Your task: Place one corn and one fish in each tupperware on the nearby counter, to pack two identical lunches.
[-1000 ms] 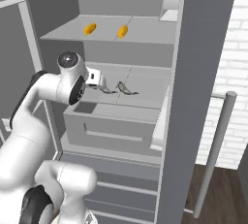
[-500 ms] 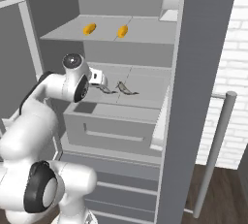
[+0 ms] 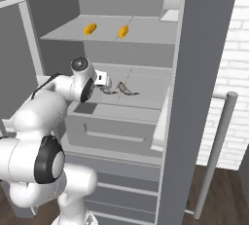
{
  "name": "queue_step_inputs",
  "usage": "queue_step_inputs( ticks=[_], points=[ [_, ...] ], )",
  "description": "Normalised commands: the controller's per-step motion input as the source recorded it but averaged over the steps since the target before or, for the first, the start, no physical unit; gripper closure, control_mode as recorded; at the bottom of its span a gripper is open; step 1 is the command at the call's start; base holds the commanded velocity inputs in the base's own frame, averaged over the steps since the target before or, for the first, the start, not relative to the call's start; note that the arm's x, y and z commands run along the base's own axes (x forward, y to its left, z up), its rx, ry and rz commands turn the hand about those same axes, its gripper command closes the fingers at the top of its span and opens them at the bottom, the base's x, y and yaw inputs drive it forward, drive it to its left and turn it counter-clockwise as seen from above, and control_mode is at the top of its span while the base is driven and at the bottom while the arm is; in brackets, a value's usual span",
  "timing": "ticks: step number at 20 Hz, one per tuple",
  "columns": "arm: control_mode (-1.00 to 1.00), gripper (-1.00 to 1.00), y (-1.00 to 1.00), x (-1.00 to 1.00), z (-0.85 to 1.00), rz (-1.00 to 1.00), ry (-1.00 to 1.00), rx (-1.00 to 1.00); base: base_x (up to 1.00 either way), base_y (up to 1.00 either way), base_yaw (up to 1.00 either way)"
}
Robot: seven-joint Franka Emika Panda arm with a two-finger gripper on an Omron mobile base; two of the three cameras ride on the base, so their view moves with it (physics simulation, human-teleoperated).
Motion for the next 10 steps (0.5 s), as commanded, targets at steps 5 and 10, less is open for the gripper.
queue_step_inputs(
  ticks=[5, 10],
  points=[
    [-1.0, -1.0, 0.0, 0.43, -0.27, 0.0, 0.0, 0.0, 0.0, 0.0, 0.0],
    [-1.0, -1.0, 0.0, 0.47, -0.19, 0.0, 0.04, 0.0, 0.0, 0.0, 0.0]
  ],
)
